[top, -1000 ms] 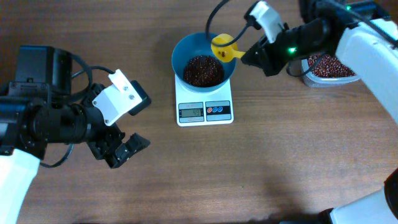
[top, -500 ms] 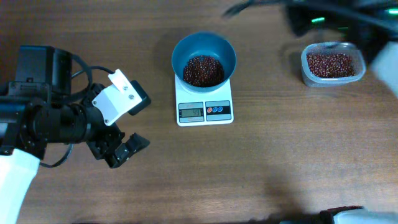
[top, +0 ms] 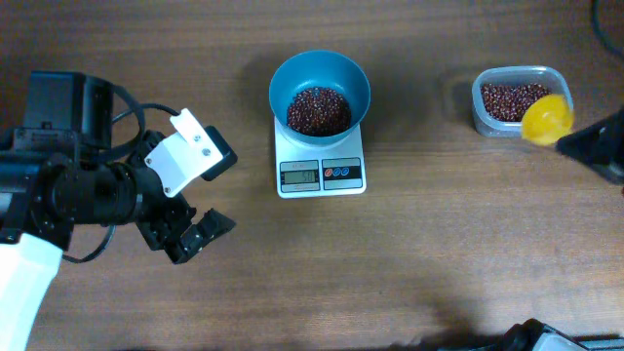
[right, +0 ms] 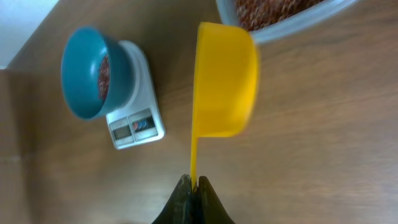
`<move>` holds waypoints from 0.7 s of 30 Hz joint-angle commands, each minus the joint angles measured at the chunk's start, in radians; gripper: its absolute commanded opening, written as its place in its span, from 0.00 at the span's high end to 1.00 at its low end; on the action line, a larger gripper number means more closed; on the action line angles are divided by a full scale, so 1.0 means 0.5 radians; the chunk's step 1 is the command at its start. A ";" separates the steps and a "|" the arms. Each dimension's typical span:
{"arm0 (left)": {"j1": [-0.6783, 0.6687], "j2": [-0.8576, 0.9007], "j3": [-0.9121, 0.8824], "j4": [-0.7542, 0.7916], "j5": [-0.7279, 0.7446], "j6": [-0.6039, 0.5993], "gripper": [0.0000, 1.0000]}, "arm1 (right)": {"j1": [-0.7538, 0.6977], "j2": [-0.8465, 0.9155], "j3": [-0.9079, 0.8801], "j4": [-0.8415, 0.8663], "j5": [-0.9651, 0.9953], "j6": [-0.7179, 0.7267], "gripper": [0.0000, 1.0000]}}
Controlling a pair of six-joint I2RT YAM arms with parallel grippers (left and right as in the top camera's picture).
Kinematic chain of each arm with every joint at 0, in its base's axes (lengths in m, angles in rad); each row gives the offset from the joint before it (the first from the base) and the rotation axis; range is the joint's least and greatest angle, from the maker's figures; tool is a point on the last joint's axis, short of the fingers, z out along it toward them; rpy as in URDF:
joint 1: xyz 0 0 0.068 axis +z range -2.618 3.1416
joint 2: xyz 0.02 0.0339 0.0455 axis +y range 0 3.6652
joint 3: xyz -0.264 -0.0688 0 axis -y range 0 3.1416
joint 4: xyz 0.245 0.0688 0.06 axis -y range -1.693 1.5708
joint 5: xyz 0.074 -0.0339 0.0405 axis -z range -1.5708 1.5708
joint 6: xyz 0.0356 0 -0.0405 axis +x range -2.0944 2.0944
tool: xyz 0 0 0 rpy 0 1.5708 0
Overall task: Scoop item into bowl and weigh 50g on scale
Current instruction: 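Move the scoop to the table's right front and release it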
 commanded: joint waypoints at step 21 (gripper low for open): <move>0.005 -0.010 0.025 0.003 0.034 -0.018 0.01 | -0.009 -0.001 -1.234 0.975 0.005 -0.028 0.62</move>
